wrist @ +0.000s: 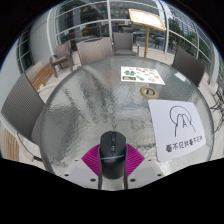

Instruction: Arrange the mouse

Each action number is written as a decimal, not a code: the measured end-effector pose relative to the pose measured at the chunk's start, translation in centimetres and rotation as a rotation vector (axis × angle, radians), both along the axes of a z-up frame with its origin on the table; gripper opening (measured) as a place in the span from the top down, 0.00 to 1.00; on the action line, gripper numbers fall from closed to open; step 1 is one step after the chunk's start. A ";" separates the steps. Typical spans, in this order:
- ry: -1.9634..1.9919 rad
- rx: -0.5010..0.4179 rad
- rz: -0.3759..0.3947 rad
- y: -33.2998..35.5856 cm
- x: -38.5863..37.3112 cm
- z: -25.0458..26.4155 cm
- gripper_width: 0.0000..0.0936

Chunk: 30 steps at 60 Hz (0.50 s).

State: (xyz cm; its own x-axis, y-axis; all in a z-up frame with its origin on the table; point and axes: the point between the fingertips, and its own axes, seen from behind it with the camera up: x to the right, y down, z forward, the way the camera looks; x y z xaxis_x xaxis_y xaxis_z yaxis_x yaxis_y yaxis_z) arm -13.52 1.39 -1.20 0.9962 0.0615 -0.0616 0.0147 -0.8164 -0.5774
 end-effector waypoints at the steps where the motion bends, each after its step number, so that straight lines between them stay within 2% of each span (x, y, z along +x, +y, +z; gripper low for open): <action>1: 0.002 0.006 0.014 0.1 0.0 0.7 0.69; 7: 0.022 0.143 0.069 2.6 1.0 9.7 0.69; 12: -0.004 0.304 0.100 6.3 3.8 19.2 0.69; 19: -0.012 0.475 0.083 10.4 9.5 29.9 0.69; 25: -0.033 0.524 0.023 11.1 16.4 32.5 0.69; 30: -0.008 0.486 -0.029 13.6 20.9 29.4 0.69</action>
